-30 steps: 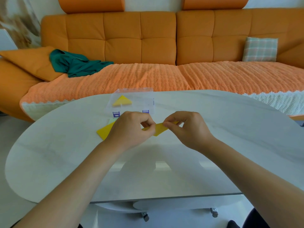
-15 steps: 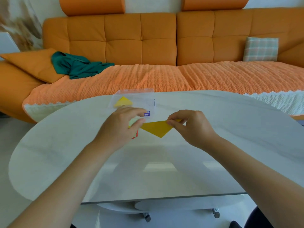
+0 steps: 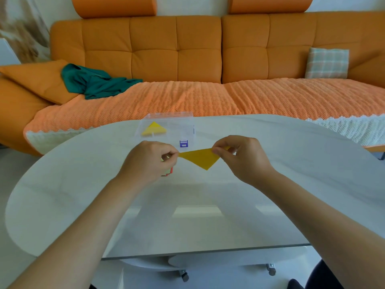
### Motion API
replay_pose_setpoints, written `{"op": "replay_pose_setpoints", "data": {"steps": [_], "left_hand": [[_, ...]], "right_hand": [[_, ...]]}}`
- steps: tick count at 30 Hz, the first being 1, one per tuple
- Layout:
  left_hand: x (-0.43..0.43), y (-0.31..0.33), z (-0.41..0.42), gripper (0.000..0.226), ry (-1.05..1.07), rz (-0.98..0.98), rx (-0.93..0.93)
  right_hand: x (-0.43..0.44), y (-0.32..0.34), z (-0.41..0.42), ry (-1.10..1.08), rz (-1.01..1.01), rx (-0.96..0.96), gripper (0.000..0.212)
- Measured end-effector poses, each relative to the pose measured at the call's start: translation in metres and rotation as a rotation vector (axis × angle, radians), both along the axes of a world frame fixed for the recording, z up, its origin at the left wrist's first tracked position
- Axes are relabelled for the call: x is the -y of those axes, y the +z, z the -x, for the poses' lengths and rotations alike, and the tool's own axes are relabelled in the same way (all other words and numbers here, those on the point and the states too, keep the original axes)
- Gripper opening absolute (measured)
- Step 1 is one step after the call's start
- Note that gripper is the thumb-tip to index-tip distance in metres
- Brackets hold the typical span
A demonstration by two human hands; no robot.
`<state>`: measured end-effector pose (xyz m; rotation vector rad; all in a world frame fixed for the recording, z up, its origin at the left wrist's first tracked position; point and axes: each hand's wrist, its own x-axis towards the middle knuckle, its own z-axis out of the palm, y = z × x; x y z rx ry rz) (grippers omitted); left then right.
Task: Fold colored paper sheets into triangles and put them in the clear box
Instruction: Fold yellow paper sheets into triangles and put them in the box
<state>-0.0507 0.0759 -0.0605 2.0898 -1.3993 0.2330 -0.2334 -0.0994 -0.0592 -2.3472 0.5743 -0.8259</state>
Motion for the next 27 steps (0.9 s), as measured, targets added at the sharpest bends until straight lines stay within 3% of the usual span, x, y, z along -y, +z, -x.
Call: {"op": "replay_pose_setpoints", "data": {"steps": [4, 7, 10, 13, 16, 20, 22, 27], "left_hand": [[-0.004, -0.004, -0.015, 0.013, 0.177, -0.1, 0.067], [-0.002, -0.001, -0.011, 0.015, 0.216, -0.004, -0.038], [0.005, 0.008, 0.011, 0.012, 0.101, 0.087, -0.291], [0.013, 0.005, 0.03, 0.011, -0.048, -0.065, -0.425], [0.02, -0.005, 0.035, 0.01, -0.032, -0.088, -0.472], [0.026, -0.009, 0.041, 0.015, 0.095, 0.143, -0.728], [0.027, -0.009, 0.045, 0.012, 0.14, 0.18, -0.822], [0.026, -0.006, 0.048, 0.005, 0.092, 0.016, -0.936]], "right_hand": [[-0.001, -0.002, -0.003, -0.029, 0.002, -0.036, 0.009], [0.001, 0.0, -0.002, -0.002, -0.059, -0.072, 0.008], [-0.002, 0.001, -0.002, 0.122, -0.096, -0.157, 0.008], [-0.007, -0.001, -0.004, 0.185, -0.107, -0.166, 0.01], [-0.01, -0.003, -0.005, 0.138, -0.175, -0.084, 0.028], [-0.015, -0.006, -0.008, 0.085, -0.36, -0.111, 0.055], [-0.015, -0.009, -0.009, 0.072, -0.433, -0.143, 0.05], [-0.014, -0.006, -0.01, 0.038, -0.47, -0.123, 0.022]]}}
